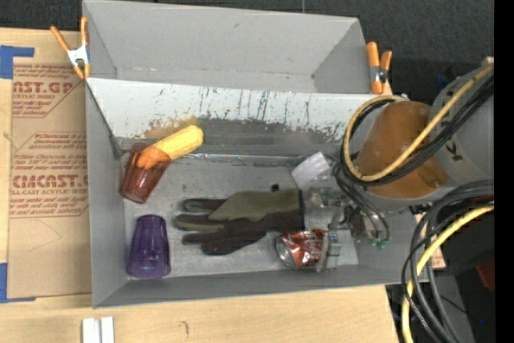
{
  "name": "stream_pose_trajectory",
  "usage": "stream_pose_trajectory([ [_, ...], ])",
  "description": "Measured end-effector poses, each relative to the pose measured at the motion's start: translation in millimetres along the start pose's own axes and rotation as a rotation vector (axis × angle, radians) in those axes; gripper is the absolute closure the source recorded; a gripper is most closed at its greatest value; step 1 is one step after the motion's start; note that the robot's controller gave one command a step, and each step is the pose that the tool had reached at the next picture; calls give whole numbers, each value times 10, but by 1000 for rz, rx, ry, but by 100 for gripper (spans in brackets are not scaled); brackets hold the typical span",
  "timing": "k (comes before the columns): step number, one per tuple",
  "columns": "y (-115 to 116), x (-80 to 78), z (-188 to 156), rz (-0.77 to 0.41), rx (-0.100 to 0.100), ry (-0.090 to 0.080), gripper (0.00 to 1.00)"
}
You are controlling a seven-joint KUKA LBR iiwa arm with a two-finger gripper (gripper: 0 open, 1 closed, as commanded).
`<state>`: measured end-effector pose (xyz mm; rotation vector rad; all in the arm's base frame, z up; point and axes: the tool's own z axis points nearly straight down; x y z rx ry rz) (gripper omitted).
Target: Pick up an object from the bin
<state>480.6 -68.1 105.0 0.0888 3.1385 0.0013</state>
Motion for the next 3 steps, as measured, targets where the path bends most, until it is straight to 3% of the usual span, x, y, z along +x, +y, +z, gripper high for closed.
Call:
stream_pose_trajectory([
  [1, 55, -29, 328, -113, 1, -4, 100],
  [2, 55, -29, 328, -114, 1, -5, 100],
  [3, 148, 9, -1003, -103, 1, 0, 100],
])
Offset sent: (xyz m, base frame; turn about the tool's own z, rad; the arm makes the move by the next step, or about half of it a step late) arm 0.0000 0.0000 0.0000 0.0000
